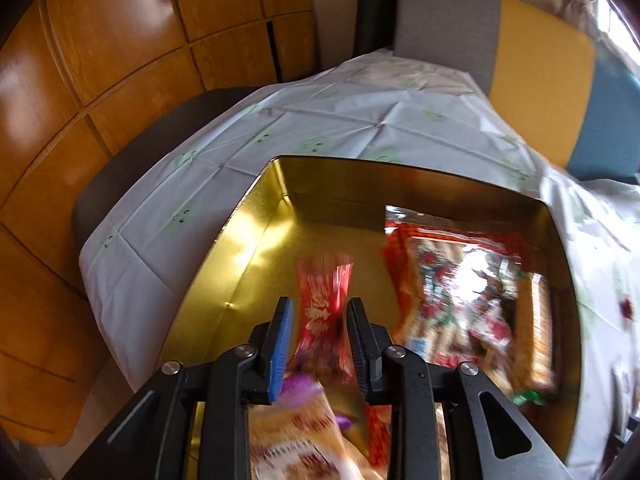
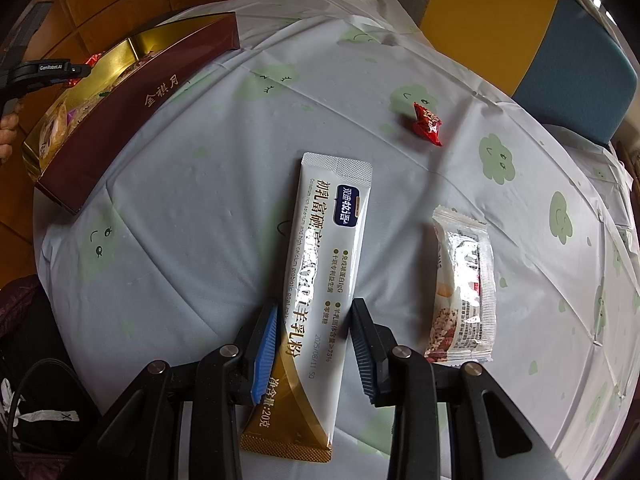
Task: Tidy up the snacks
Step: 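Lower the red candy into the gold tin and open the left gripper, then close the right gripper on the white milk-powder stick, then carry the milk-powder stick into the gold tin and open the right gripper, then move the right gripper to the white biscuit packet with red label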
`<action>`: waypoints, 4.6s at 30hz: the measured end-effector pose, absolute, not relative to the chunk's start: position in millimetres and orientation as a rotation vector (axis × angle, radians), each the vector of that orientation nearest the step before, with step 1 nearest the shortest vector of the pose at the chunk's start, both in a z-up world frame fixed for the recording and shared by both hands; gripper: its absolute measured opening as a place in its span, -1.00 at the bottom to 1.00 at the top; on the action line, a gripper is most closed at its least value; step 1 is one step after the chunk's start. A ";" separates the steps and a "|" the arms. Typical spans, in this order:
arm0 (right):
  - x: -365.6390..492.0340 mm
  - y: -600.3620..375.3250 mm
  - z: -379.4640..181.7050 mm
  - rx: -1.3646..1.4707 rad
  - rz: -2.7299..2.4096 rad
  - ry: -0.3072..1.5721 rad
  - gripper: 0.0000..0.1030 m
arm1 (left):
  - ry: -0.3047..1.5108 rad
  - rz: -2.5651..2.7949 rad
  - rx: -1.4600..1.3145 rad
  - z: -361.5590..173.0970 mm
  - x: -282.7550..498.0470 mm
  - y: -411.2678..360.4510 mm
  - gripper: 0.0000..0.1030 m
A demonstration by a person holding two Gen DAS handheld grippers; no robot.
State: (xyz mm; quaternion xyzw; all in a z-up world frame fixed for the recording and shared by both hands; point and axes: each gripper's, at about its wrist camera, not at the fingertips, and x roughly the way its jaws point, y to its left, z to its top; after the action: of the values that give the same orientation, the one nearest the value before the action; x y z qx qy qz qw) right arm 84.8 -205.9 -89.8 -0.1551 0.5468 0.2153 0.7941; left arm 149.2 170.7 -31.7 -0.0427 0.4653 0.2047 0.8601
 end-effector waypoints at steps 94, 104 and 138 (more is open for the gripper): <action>179.0 57.7 -41.2 0.130 0.697 1.263 -0.31 | 0.914 0.434 -0.212 -36.1 28.3 215.3 -0.38; 125.6 14.6 -19.5 -0.086 0.712 1.088 -0.31 | 0.898 0.406 -0.163 -29.3 28.9 196.7 -0.38; 111.7 -275.4 -38.9 -0.073 0.108 1.070 -0.24 | 0.892 0.180 0.020 -12.8 35.1 93.0 -0.38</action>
State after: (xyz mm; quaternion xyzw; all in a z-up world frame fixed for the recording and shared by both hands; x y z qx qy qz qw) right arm 111.7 -275.4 -38.9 -0.0348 0.5093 0.0514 0.8584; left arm 35.1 93.0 -12.8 0.0095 0.4308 0.0871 0.8982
